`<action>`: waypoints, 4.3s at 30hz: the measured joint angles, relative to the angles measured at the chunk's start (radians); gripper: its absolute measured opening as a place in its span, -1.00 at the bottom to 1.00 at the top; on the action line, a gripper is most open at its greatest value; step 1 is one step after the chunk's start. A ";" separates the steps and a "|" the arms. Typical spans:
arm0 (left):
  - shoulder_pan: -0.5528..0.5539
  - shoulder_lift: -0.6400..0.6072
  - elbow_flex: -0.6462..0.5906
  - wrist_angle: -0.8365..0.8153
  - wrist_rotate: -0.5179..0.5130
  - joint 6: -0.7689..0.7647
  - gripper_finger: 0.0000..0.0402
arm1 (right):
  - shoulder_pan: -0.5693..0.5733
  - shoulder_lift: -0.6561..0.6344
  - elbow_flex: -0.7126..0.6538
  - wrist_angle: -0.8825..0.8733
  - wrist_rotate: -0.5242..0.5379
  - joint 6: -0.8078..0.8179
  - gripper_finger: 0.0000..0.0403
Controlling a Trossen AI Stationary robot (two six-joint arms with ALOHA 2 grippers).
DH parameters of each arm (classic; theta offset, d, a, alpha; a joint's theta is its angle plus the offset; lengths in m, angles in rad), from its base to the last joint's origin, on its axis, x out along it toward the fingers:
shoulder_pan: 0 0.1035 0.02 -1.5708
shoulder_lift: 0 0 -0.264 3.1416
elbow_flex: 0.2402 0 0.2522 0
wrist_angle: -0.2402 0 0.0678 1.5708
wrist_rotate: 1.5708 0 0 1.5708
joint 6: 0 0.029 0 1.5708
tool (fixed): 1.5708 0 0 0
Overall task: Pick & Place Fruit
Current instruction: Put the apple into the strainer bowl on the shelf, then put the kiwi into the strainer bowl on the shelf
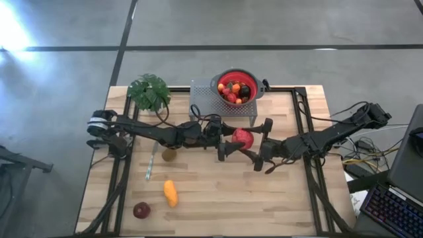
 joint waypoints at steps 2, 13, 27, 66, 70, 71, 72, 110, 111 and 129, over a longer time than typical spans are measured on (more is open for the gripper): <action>0.000 0.000 0.000 0.000 0.000 -0.002 0.87 | 0.000 0.000 0.000 0.000 0.000 0.000 0.70; 0.003 0.000 0.000 -0.040 -0.093 -0.101 0.94 | -0.014 -0.001 0.000 -0.006 0.017 -0.001 0.71; -0.003 -0.028 -0.005 -0.088 0.036 -0.099 0.94 | -0.076 -0.062 0.027 -0.001 0.087 -0.060 0.71; -0.090 -0.117 -0.005 -0.141 0.124 0.264 0.94 | -0.910 0.375 0.628 -0.861 -0.359 0.209 0.74; -0.093 -0.122 -0.005 -0.141 0.125 0.264 0.94 | -0.917 0.401 0.631 -0.863 -0.358 0.203 0.72; -0.093 -0.122 -0.005 -0.141 0.125 0.263 0.94 | -0.917 0.406 0.631 -0.862 -0.358 0.193 0.73; -0.093 -0.124 -0.005 -0.141 0.125 0.263 0.94 | -0.917 0.411 0.629 -0.859 -0.354 0.186 0.74; -0.092 -0.126 -0.005 -0.142 0.125 0.274 0.94 | -0.916 0.402 0.627 -0.883 -0.359 0.077 0.99; -0.092 -0.127 -0.005 -0.142 0.125 0.274 0.94 | -0.916 0.402 0.634 -0.896 -0.359 0.082 0.99; -0.092 -0.150 -0.005 -0.149 0.125 0.277 0.94 | -0.894 0.402 0.942 -1.268 -0.382 0.209 0.99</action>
